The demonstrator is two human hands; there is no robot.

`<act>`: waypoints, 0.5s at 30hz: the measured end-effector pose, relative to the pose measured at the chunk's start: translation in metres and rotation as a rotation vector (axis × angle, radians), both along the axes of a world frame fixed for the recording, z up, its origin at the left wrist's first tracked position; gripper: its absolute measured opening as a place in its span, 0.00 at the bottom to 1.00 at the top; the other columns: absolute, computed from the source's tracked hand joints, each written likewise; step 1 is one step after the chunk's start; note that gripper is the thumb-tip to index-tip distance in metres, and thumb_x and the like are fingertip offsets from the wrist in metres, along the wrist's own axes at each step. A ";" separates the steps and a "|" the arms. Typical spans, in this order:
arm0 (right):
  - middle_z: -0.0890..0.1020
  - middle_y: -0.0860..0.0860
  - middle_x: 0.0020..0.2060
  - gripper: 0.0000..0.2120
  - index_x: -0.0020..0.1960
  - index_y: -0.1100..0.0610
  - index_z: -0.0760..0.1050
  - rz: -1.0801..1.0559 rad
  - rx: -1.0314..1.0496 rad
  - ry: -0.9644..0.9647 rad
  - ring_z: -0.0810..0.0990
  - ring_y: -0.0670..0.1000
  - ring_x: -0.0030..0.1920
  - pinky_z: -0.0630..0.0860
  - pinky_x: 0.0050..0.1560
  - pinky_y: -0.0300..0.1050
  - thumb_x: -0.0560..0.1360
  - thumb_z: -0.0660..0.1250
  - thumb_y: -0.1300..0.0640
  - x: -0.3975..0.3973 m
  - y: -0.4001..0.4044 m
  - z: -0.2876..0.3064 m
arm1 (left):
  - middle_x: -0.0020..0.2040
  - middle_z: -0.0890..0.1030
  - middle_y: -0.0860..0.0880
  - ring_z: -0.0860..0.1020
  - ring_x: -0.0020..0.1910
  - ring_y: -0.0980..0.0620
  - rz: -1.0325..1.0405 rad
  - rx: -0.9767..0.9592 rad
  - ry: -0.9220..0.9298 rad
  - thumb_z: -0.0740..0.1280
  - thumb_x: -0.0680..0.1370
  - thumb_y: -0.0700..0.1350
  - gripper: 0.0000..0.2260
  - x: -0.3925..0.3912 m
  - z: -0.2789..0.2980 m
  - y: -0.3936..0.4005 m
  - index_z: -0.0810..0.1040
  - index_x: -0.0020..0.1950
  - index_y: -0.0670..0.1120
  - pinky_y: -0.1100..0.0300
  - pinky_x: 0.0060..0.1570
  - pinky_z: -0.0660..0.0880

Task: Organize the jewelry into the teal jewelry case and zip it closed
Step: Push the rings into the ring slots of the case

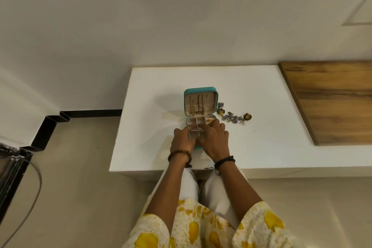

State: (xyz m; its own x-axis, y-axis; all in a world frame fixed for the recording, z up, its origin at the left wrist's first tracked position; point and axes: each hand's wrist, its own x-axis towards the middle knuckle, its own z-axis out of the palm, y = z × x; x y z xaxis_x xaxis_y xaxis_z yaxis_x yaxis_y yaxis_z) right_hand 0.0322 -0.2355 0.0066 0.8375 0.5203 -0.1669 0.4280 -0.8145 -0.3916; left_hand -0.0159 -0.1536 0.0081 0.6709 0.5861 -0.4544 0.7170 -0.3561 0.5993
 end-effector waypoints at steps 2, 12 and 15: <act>0.69 0.56 0.59 0.19 0.65 0.50 0.72 0.008 -0.004 -0.015 0.67 0.58 0.58 0.66 0.55 0.48 0.74 0.63 0.55 0.000 0.000 -0.002 | 0.55 0.73 0.39 0.77 0.48 0.39 -0.003 -0.008 -0.013 0.60 0.76 0.41 0.18 0.000 -0.001 0.002 0.72 0.65 0.51 0.49 0.51 0.78; 0.71 0.60 0.61 0.17 0.65 0.56 0.73 0.001 0.116 0.053 0.69 0.61 0.60 0.69 0.57 0.52 0.76 0.60 0.61 0.003 -0.006 0.004 | 0.61 0.73 0.41 0.75 0.57 0.41 0.012 0.092 -0.067 0.62 0.76 0.37 0.19 -0.006 0.007 -0.001 0.68 0.67 0.47 0.50 0.57 0.73; 0.74 0.61 0.57 0.15 0.61 0.60 0.75 -0.029 0.162 0.043 0.75 0.60 0.56 0.72 0.53 0.49 0.76 0.60 0.65 0.007 -0.011 0.004 | 0.58 0.76 0.41 0.75 0.57 0.42 -0.020 0.124 -0.057 0.67 0.75 0.39 0.19 -0.007 0.005 -0.001 0.70 0.64 0.46 0.52 0.57 0.72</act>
